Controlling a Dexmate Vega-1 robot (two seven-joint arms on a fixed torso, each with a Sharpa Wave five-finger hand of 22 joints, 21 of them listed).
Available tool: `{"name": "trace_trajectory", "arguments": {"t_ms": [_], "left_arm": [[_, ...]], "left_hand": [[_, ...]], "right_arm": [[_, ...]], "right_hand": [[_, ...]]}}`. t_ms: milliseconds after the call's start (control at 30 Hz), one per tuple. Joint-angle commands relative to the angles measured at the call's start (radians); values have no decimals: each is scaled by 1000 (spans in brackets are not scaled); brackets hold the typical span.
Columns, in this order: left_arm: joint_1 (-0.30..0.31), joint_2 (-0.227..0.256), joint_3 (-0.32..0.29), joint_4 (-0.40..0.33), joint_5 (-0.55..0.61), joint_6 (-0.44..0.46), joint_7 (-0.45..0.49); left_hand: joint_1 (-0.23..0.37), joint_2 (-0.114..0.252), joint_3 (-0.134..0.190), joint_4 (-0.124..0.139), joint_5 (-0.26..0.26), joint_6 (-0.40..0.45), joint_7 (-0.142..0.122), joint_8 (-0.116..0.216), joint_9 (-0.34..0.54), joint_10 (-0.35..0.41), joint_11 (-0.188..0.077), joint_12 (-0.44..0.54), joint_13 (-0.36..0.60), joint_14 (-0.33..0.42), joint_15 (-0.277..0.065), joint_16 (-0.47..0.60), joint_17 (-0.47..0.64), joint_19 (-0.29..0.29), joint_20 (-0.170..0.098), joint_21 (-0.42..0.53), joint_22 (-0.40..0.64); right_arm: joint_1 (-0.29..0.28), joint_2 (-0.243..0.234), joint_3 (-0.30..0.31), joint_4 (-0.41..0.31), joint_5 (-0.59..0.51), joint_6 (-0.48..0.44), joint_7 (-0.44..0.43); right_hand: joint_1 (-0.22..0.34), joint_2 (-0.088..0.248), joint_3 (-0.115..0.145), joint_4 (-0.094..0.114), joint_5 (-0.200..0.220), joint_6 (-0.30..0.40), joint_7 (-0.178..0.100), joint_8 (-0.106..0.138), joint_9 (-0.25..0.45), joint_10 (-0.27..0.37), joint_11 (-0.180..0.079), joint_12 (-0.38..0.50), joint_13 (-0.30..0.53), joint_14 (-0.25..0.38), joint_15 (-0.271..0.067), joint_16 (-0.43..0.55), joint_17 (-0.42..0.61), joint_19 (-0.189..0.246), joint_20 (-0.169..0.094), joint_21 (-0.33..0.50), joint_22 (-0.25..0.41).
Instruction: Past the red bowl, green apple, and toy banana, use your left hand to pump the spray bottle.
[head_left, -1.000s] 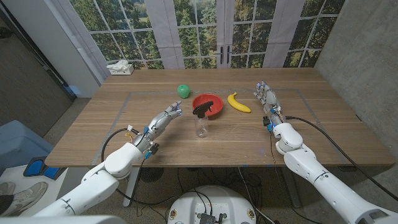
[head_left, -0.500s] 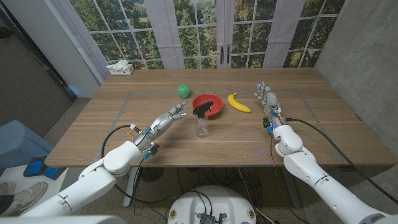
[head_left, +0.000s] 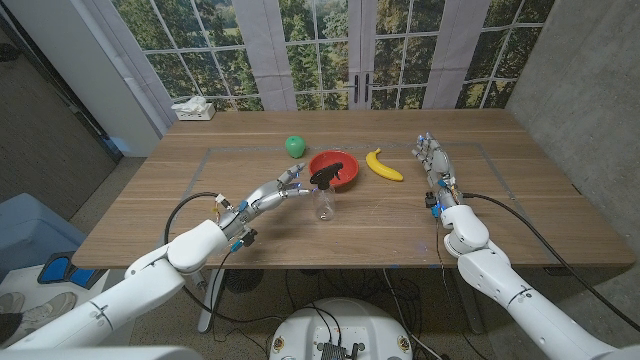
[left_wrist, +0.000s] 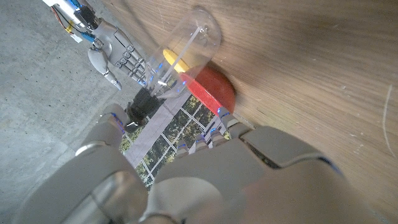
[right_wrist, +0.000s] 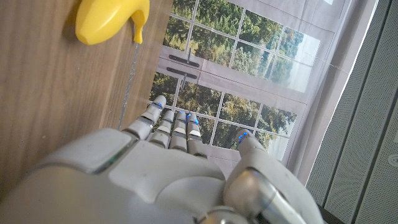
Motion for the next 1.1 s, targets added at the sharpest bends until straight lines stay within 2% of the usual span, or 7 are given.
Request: {"name": "trace_trajectory", "arguments": {"t_ms": [33,233,400,600,833,1033,1100], "left_arm": [[-15,12,11,-39,99,49,39],[-44,5,31,-31,69,61,-3],[-82,-4,57,-11,21,63,-66],[-104,-10,74,-11,10,78,-85],[-127,-23,92,-5,17,77,-88],[-148,-36,107,2,22,82,-92],[-159,-39,113,5,19,86,-101]], "left_hand": [[45,-8,-5,0,1,33,-9,19,4,0,8,15,1,27,-25,10,3,39,-49,-4,5],[85,-21,-4,0,4,33,2,19,6,28,10,18,2,63,-24,13,2,79,-45,-6,5],[121,-13,5,1,6,36,22,20,7,45,18,20,2,80,-12,12,2,96,-31,-11,6],[190,15,28,0,4,69,14,31,8,80,28,24,3,116,2,12,1,130,-15,-18,6],[236,25,41,-3,0,84,-6,35,9,93,30,22,3,140,13,11,1,141,6,-27,7],[259,26,46,-4,-1,77,-1,30,9,101,31,22,3,151,24,11,1,148,15,-30,7],[277,26,49,-5,0,82,-14,32,9,105,24,22,3,157,16,9,1,153,8,-33,7]], "right_arm": [[-22,-3,11,-14,-5,14,-8],[-26,-5,15,-15,-7,16,-8],[-28,-11,17,-19,-5,10,-5],[-38,-16,24,-30,-13,7,-18],[-41,-19,29,-28,-3,9,-10],[-40,-20,32,-22,6,10,0],[-39,-22,32,-21,5,9,1]], "right_hand": [[-7,-6,4,-5,-4,9,-2,4,2,11,1,7,3,12,0,5,2,12,3,-2,2],[-8,-6,4,-6,-4,11,-2,4,2,12,1,7,3,14,1,6,1,14,5,-4,2],[-9,-6,4,-7,-4,13,-2,5,2,13,1,7,3,16,1,7,0,17,5,-5,2],[-11,-6,4,-8,-4,15,-1,5,2,14,1,8,3,17,3,8,-1,20,6,-7,2],[-12,-5,4,-8,-4,18,-2,6,2,18,1,9,2,23,4,10,-1,24,6,-8,2],[-14,-6,4,-9,-4,18,-2,6,2,22,0,10,2,25,4,11,-3,28,8,-11,2],[-15,-5,4,-9,-4,19,-2,6,2,24,1,10,2,26,4,11,-3,31,9,-11,2]]}}
